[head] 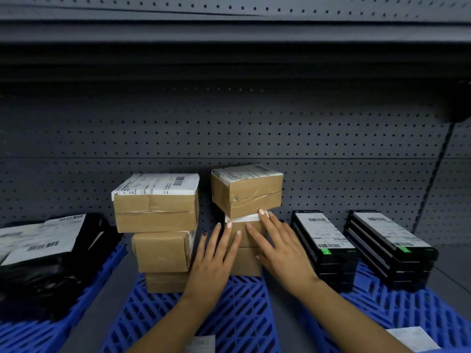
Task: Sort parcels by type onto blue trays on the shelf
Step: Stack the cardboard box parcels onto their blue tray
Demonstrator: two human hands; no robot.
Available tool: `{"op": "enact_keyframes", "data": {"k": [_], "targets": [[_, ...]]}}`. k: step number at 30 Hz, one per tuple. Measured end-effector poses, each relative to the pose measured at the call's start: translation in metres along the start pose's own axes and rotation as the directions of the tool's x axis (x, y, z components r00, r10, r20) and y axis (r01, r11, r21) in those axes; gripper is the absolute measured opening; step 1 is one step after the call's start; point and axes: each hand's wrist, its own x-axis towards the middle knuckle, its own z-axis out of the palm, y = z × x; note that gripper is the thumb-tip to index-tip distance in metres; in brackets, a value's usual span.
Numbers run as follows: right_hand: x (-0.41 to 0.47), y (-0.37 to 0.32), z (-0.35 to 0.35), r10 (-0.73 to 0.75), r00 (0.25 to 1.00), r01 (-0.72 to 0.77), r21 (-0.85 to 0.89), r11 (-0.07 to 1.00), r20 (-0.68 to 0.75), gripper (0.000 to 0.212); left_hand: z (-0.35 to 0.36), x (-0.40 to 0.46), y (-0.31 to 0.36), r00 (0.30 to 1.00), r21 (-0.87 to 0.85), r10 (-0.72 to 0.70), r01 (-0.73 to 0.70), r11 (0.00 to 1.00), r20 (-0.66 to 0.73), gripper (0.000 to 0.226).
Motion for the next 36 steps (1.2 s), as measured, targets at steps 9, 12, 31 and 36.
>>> {"op": "enact_keyframes", "data": {"k": [9, 12, 31, 36], "targets": [[-0.001, 0.004, -0.020, -0.002, 0.997, 0.003, 0.024, 1.000, -0.076, 0.061, -0.037, 0.001, 0.010, 0.995, -0.112, 0.007, -0.019, 0.994, -0.099, 0.090], [0.003, 0.012, -0.034, 0.016, 0.994, -0.013, 0.029, 1.000, -0.112, 0.062, -0.055, 0.007, 0.011, 0.991, -0.116, 0.013, -0.029, 0.993, -0.131, 0.085], [0.035, 0.016, -0.060, 0.130, 0.990, -0.138, 0.211, 0.968, 0.051, 0.079, -0.068, 0.027, 0.008, 0.972, -0.133, 0.223, -0.232, 0.964, -0.077, 0.083], [0.042, 0.019, -0.067, 0.018, 0.995, -0.016, 0.019, 1.000, -0.102, 0.079, -0.076, 0.043, -0.002, 0.988, -0.102, 0.103, -0.116, 0.988, -0.119, 0.089]]}}
